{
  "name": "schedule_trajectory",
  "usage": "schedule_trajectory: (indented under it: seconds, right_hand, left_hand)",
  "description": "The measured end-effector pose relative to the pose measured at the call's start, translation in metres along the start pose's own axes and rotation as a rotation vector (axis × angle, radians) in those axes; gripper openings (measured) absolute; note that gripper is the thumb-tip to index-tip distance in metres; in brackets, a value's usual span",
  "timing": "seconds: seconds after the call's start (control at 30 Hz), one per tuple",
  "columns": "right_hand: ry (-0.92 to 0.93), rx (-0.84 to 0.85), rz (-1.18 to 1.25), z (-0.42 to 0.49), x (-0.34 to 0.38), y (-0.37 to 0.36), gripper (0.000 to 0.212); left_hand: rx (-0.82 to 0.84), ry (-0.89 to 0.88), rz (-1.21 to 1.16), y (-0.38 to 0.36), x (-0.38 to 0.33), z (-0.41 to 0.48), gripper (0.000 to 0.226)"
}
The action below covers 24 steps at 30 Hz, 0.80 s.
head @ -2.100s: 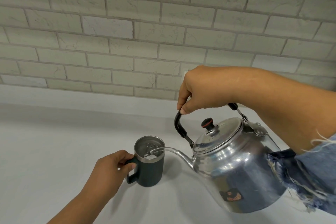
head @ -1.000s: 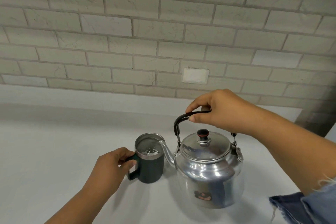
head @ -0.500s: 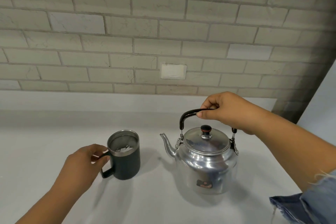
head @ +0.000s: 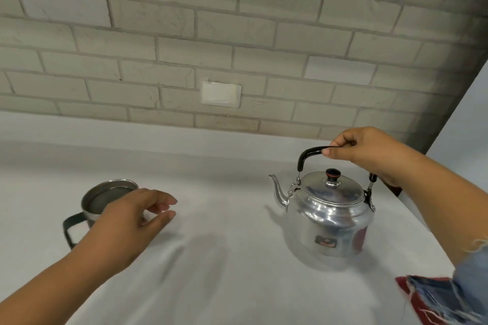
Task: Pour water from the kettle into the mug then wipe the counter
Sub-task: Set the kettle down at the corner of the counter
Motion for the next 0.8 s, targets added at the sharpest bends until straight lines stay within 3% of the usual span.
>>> schedule_trajectory:
  seconds: [0.33,0.47,0.63,0.8]
  right_hand:
    - [-0.060,-0.008,0.051,0.079,-0.096,0.024,0.014]
    - [-0.049,-0.019,0.026,0.114,-0.124,0.028,0.007]
    - [-0.009,-0.038,0.033,0.147,-0.153,0.031,0.003]
    - [0.037,-0.065,0.028,0.171,-0.175,0.037,0.015]
  left_hand:
    - [0.322,0.053,0.101,-0.098,-0.001,0.025,0.017]
    - [0.352,0.000,0.196,-0.122,-0.001,0.038,0.017]
    - [0.366,-0.034,0.297,-0.145,0.005,0.051,0.041]
    - [0.335,-0.049,0.341,-0.156,0.009,0.060,0.053]
Point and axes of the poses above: each hand's wrist, its own z-axis towards the middle knuckle, its own y-axis out of the back of the hand, x = y × z, the point moved 4 cm from there along z, towards the middle knuckle, and after that the axes turned 3 degrees about -z, right-handed, at the moved point
